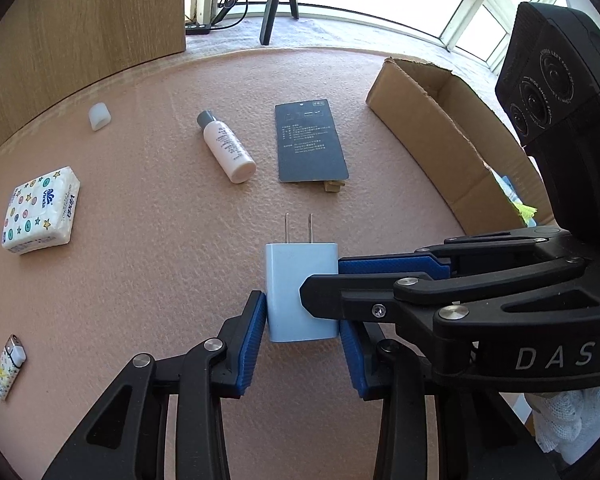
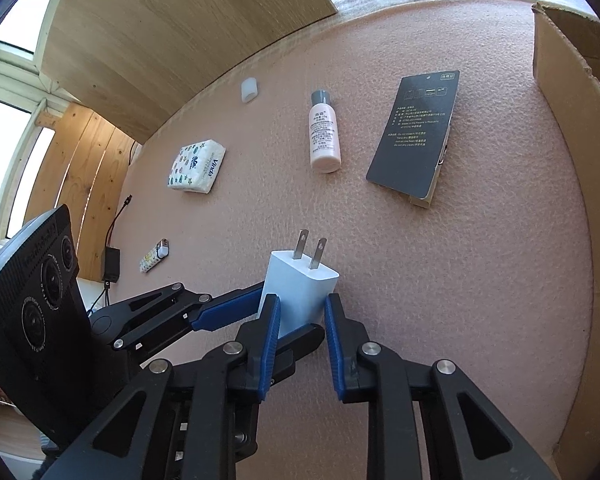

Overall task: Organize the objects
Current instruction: 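Grasp the white charger plug with the left gripper while the right gripper also closes on it, then carry the white charger plug into the box and open both grippers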

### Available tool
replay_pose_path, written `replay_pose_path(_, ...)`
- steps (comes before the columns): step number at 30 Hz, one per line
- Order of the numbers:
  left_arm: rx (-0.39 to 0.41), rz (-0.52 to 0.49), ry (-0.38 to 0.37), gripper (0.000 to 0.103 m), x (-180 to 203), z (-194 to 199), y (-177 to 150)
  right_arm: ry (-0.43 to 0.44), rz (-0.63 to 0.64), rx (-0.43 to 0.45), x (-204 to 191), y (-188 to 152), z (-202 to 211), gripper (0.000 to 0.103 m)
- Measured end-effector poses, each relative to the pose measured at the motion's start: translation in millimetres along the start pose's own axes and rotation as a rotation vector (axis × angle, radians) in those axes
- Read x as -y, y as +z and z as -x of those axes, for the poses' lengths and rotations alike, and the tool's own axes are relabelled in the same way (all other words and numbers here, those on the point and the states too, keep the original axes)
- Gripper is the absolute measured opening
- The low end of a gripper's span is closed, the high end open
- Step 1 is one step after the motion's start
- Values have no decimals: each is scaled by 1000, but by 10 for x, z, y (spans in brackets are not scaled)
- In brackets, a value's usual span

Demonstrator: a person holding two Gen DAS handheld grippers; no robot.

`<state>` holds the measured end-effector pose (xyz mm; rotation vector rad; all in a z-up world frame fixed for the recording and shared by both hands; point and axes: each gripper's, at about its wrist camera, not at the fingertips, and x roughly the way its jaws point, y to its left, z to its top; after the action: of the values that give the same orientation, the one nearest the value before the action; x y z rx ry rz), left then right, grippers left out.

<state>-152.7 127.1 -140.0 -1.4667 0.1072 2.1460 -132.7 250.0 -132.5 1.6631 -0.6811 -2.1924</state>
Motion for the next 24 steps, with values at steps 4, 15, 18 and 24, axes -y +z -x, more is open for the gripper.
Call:
replay_pose_path(4,24,-25,-2,40,153,97,56,-5,11,32,4,-22,181,21)
replay_pose_path(15,88,-121,-18,40,806,271,326,-33,7,134,200,-82,838,21)
replay_pose_path(18,104,-152,-30,40,1030,288,405,-49,1,162,297,-97,1033,21)
replay_pose_path(24,114,-205,-68,40,1508,228,586,-85,-16,209,564,-163,1412,21)
